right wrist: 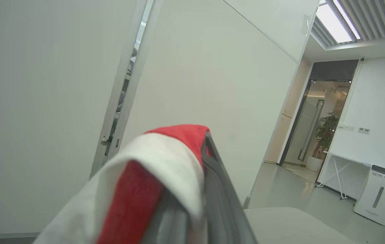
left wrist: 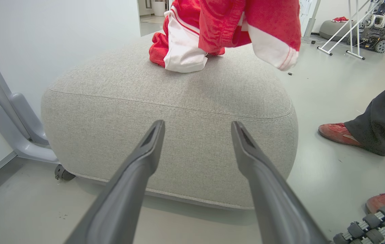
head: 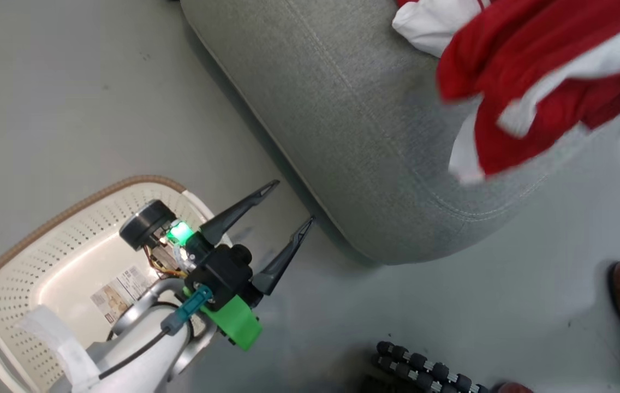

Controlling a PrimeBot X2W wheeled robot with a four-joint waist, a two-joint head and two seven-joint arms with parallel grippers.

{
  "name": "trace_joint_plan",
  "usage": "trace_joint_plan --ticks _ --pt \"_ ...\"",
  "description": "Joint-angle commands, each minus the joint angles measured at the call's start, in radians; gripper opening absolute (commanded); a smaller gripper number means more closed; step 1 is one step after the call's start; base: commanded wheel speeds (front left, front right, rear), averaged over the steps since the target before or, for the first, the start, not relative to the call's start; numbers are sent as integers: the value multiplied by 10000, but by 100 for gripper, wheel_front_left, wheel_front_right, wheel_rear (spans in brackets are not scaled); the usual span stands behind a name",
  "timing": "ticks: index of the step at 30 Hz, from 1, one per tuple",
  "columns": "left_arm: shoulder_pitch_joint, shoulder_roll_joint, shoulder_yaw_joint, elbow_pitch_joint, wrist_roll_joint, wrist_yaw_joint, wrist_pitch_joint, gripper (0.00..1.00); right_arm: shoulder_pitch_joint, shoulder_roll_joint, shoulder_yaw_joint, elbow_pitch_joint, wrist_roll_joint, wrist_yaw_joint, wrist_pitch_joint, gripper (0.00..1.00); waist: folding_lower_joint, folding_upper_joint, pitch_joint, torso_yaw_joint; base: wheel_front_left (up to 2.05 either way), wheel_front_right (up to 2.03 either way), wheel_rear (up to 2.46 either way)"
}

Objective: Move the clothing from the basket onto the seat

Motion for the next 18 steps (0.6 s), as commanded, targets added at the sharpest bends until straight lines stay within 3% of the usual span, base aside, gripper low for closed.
trace_joint_plan --ticks 1,11,18 --pt "-311 205 27 -133 10 -21 90 100 -787 -290 -250 87 110 -14 -4 0 -1 65 1080 401 0 0 0" --pt "-839 714 117 -1395 95 67 708 100 -5148 -3024 -1321 2652 787 -14 -2 0 -1 65 2774 992 0 0 0" --pt "-859 1002 204 -1977 133 176 1048 100 -5252 -3742 -1383 3568 558 -14 -2 0 -1 65 3544 1272 0 0 0"
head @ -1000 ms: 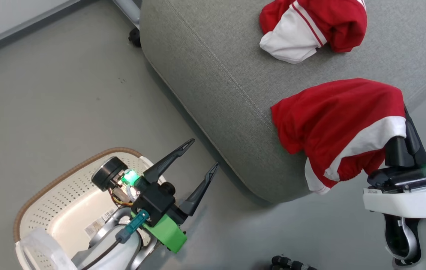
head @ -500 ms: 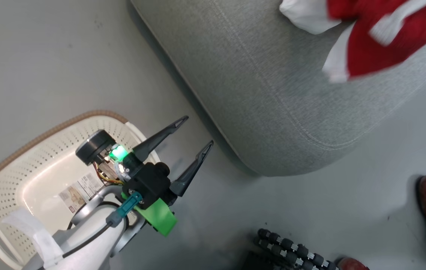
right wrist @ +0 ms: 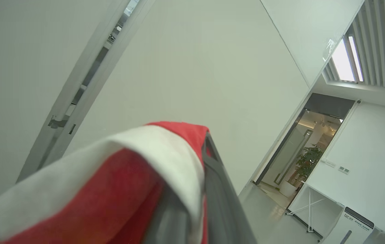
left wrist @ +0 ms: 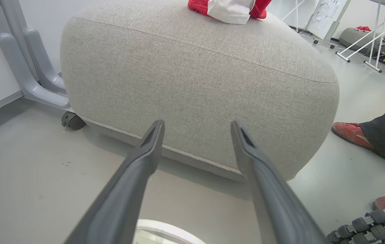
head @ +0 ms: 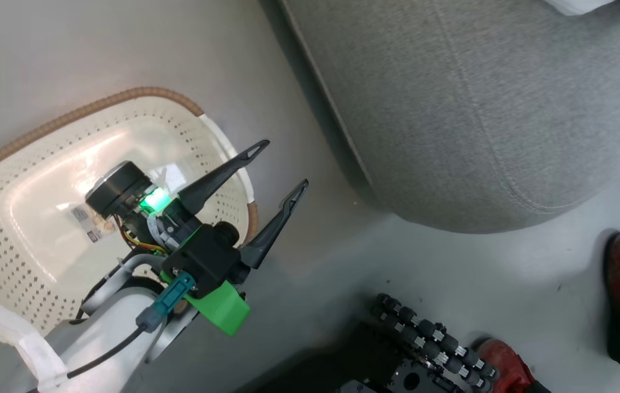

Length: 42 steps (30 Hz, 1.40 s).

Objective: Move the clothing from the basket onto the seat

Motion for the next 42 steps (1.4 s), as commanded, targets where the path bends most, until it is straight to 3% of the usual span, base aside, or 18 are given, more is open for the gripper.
trace_joint_plan --ticks 1,5,11,22,23,24,29,37,42 --pt "-193 93 54 -82 29 54 19 100 373 -37 -42 187 -53 -14 0 0 -2 65 670 485 0 0 0" --pt "-310 112 193 -233 -4 178 -29 100 1329 74 -95 694 -175 -14 0 0 -2 65 906 707 0 0 0" --pt "-319 275 340 -356 -33 345 -14 100 2352 845 77 1670 -330 -15 0 0 -2 65 1080 807 0 0 0" --pt "-280 267 303 -447 -98 476 -36 100 1839 1392 -456 3689 -698 -15 0 0 -2 65 1016 1083 0 0 0" --pt "-260 200 273 -399 -129 496 -71 100 1848 1439 -517 3747 -777 -15 0 32 -2 65 954 1127 0 0 0" --pt "-237 124 276 -342 -160 542 -180 100 1893 1464 -598 3770 -867 -15 0 100 -2 65 870 1170 0 0 0" --pt "-189 -283 219 79 -401 602 -647 100 2532 1582 -895 3308 -1267 -15 0 100 -2 65 246 1432 0 0 0" --pt "135 -1317 439 1304 -786 1183 -1539 100 4636 1790 -996 1900 -1679 -15 0 100 -2 65 -1500 2110 0 0 0" --pt "526 -1983 675 1892 -1056 1344 -1781 100 6182 2121 -308 1142 -1395 -15 0 100 -2 65 -2757 2693 0 0 0"
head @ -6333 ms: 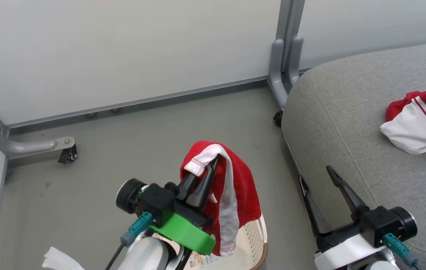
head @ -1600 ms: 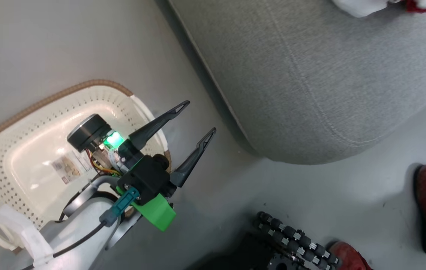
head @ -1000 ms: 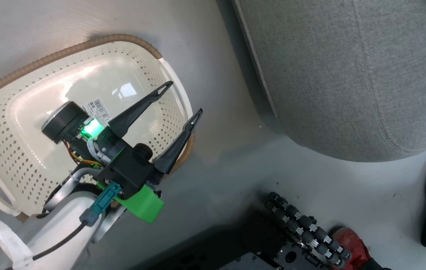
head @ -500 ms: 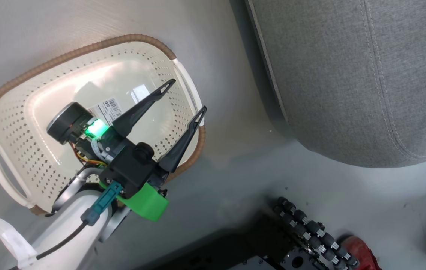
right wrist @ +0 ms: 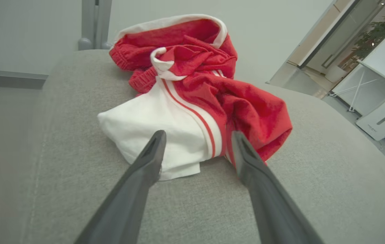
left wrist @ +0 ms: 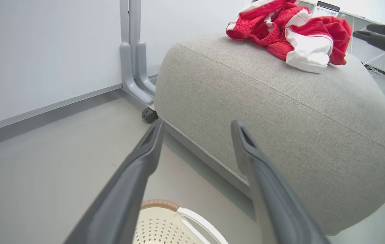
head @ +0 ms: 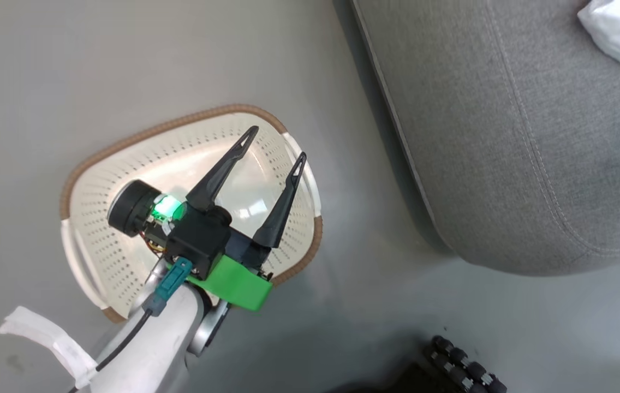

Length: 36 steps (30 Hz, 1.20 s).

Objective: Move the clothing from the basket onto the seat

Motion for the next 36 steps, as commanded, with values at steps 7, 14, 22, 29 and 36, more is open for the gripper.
trace_joint_plan --ticks 7,14,22,29,36 --pt "1263 -996 1416 -400 196 221 -56 100 1549 345 967 -430 743 -15 0 100 0 65 -2807 1844 0 0 0" --pt "2599 -1616 3011 -449 618 273 -58 100 2435 552 2390 -757 1154 -15 0 100 0 65 -3970 2827 0 0 0" --pt "3954 -2131 4837 -722 929 71 -59 100 2982 931 3612 -940 1297 -15 0 100 0 65 -4880 3453 0 0 0" --pt "5009 -2357 5754 -1073 1017 -381 -61 100 3686 1331 4041 -1252 1182 -15 0 100 0 65 -5646 3629 0 0 0" --pt "6031 -2393 6004 -1122 868 -693 -61 100 4594 1489 4133 -1541 1010 -15 1 100 0 65 -6590 3560 0 0 0"
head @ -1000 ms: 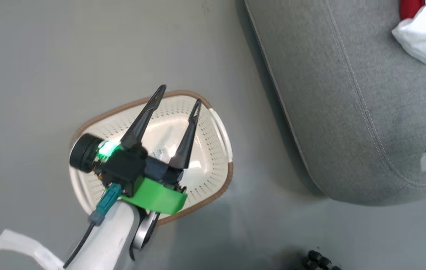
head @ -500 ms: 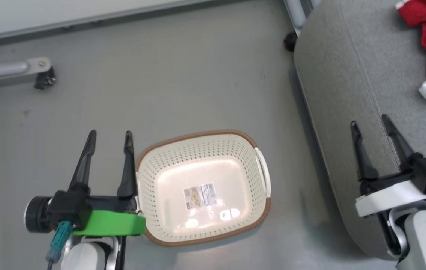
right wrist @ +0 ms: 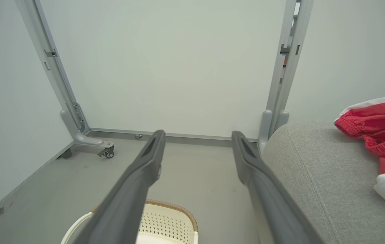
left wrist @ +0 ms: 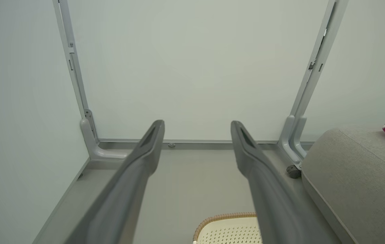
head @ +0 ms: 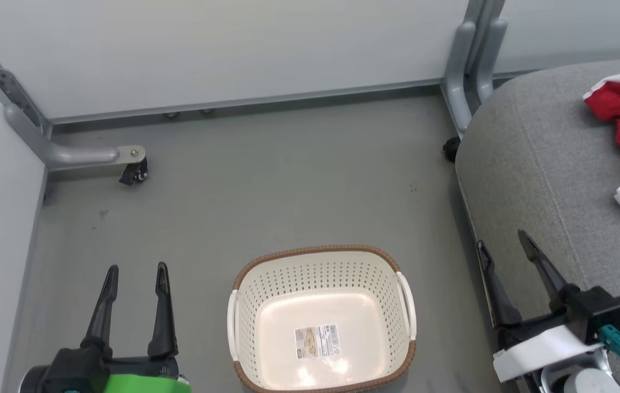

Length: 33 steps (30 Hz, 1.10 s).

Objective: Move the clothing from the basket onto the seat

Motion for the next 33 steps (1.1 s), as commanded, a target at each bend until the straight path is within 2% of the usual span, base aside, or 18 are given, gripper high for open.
trace_joint_plan --ticks 1,11,33 --pt "328 -9 67 -30 6 -58 -4 100 357 20 -25 -85 -76 -15 1 100 1 65 -797 142 0 0 0" --pt "1073 -11 75 -74 442 -90 -3 100 1156 223 -204 -248 -112 -15 1 100 1 65 -1383 -71 0 0 0" --pt "1146 -10 57 346 528 -241 -4 100 1492 360 -220 -149 -151 -15 1 100 1 65 -1553 -171 0 0 0"
